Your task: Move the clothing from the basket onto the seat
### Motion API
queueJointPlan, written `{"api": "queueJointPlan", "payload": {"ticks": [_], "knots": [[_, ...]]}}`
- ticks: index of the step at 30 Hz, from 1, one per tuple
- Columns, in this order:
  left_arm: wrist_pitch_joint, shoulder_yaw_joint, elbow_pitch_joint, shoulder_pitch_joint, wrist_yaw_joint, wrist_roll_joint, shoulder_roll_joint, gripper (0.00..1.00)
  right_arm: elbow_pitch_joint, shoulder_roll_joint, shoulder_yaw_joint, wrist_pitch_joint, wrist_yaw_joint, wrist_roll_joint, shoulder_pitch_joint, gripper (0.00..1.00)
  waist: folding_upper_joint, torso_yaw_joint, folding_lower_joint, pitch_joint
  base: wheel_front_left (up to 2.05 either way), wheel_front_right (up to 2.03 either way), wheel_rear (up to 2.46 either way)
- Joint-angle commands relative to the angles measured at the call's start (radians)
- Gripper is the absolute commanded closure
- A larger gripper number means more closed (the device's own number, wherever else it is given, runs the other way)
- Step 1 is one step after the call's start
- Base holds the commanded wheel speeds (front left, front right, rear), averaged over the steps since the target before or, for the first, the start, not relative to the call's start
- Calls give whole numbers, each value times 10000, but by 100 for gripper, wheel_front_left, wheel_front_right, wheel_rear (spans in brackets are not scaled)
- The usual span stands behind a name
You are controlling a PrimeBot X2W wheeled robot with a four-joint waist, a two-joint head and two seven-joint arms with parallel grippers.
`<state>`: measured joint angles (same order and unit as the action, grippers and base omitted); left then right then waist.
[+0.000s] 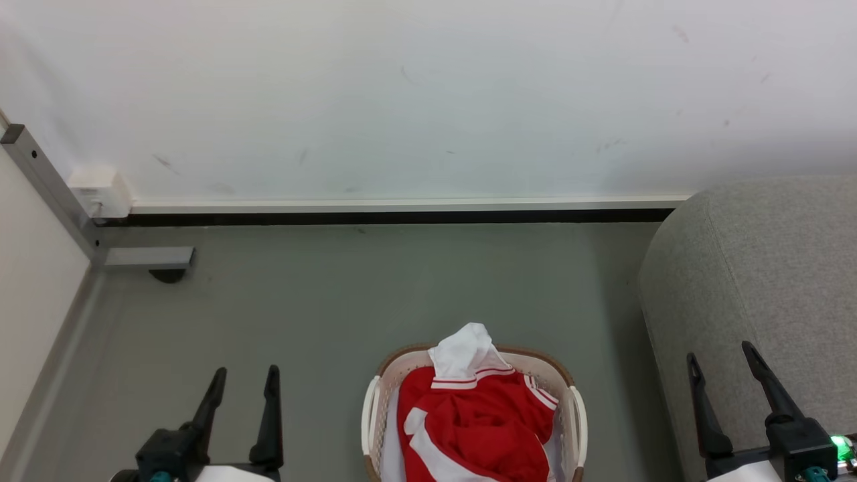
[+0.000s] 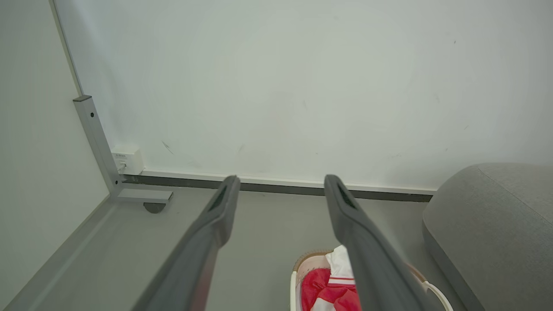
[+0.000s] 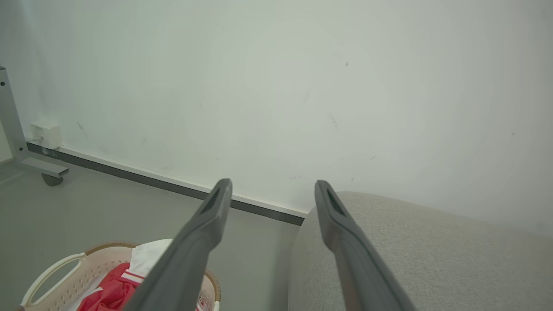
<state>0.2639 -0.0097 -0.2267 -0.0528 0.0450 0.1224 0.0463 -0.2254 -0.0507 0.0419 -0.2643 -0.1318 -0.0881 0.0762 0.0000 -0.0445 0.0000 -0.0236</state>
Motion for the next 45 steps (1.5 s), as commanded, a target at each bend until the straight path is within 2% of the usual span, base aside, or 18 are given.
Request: {"api": "queueJointPlan", "payload": {"ticks": [1, 12, 19, 27, 33, 37, 40, 45], "knots": [[11, 37, -38, -44, 20, -170, 73, 0, 4, -1, 47, -4, 21, 103, 17, 0, 0, -18, 0, -56, 0, 0, 0], [9, -61, 68, -858, 238, -416, 70, 0, 247, -2, 112, -1, 21, 570, 682, 0, 0, -274, 0, -1627, 0, 0, 0], [9, -206, 68, -1979, 441, -821, 109, 0, 544, -1, 4, 1, 21, 1061, 1737, 0, 0, -686, 0, -3304, 0, 0, 0], [9, -942, -207, -3532, 632, -1110, 106, 0, 887, 1, -102, 1, 21, 1535, 2856, 0, 0, -1170, 0, -5026, 0, 0, 0], [9, -1989, -964, -4939, 729, -1530, 94, 0, 1198, 4, -130, 1, 21, 1864, 3577, 0, 0, -1545, 0, -6211, 0, 0, 0], [-5, -2905, -2003, -5831, 766, -1767, 86, 0, 1361, 6, -77, 1, 21, 1967, 3957, 0, 0, -1746, 0, -6845, 0, 0, 0], [-351, -3597, -2795, -6489, 809, -1911, 80, 0, 1451, 4, -52, 1, 21, 2053, 4199, 0, 0, -1868, 0, -7190, 0, 0, 0], [-1298, -4928, -3690, -7273, 832, -1474, 70, 0, 1515, 3, -133, 1, 21, 2170, 4411, 0, 0, -2045, 0, -7506, 0, 0, 0]]}}
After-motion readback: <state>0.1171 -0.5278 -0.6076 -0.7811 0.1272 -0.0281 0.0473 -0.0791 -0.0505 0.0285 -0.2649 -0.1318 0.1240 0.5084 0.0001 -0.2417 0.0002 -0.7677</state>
